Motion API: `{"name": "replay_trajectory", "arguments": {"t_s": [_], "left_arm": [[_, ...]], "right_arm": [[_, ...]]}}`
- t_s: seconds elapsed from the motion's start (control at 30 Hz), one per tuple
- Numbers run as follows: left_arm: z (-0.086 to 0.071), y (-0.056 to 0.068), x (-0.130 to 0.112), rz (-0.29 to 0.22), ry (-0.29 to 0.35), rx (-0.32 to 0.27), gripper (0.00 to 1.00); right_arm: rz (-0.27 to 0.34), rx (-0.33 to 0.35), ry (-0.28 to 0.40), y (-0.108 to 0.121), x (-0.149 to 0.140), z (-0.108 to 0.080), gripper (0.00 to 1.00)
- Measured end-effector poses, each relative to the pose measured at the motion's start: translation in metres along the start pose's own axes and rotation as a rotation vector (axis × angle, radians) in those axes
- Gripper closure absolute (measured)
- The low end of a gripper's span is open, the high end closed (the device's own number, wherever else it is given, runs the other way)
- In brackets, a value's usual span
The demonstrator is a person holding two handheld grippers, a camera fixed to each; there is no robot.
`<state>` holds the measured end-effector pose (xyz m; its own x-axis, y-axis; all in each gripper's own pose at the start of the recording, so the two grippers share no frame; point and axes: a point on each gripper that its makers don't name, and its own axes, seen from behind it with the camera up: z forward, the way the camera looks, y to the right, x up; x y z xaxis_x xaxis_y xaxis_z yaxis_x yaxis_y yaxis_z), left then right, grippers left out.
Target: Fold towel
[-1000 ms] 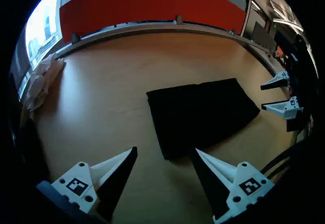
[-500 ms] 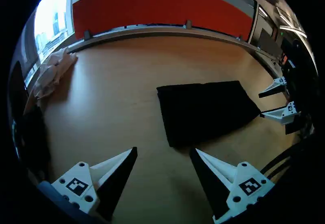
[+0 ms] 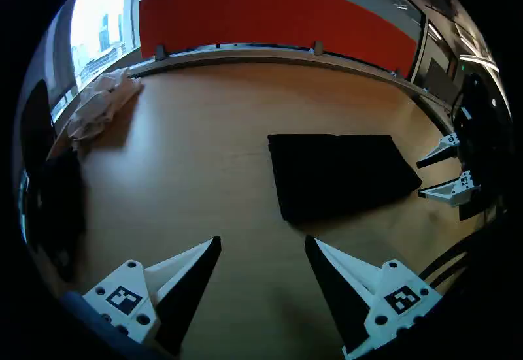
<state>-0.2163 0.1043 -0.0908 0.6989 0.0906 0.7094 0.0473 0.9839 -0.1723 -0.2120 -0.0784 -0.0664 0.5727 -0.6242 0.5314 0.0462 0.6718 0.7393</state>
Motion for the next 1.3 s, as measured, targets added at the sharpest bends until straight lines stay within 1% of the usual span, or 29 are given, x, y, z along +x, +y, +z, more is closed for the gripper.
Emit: {"name": "replay_trajectory", "arguments": {"t_s": [0.17,0.37,0.7,0.8,0.9,0.97,1.1,1.2,1.3], "left_arm": [[-0.005,-0.003,-0.004,-0.011,0.017,0.008,0.05],[-0.013,-0.009,-0.004,-0.019,0.056,0.017,0.05],[-0.031,-0.015,-0.005,-0.044,0.134,0.032,0.05],[-0.035,-0.016,-0.006,-0.052,0.150,0.035,0.05],[-0.037,-0.017,-0.007,-0.053,0.158,0.039,0.05],[-0.038,-0.018,-0.009,-0.052,0.159,0.043,0.05],[-0.040,-0.020,-0.012,-0.052,0.159,0.048,0.05],[-0.042,-0.022,-0.014,-0.056,0.157,0.050,0.05],[-0.043,-0.023,-0.016,-0.058,0.155,0.052,0.05]], "right_arm": [[-0.003,0.007,-0.013,0.000,-0.006,0.002,0.10],[0.012,0.016,-0.015,0.001,-0.009,0.002,0.25],[0.010,0.037,-0.041,-0.002,-0.016,0.003,0.46],[0.009,0.038,-0.049,-0.003,-0.017,0.003,0.46],[0.007,0.039,-0.054,-0.003,-0.018,0.004,0.46],[0.005,0.041,-0.053,-0.004,-0.017,0.004,0.52],[0.008,0.035,-0.052,-0.003,-0.017,0.005,0.68],[0.010,0.034,-0.047,-0.003,-0.017,0.005,0.74],[0.010,0.033,-0.040,-0.002,-0.015,0.004,0.77]]}}
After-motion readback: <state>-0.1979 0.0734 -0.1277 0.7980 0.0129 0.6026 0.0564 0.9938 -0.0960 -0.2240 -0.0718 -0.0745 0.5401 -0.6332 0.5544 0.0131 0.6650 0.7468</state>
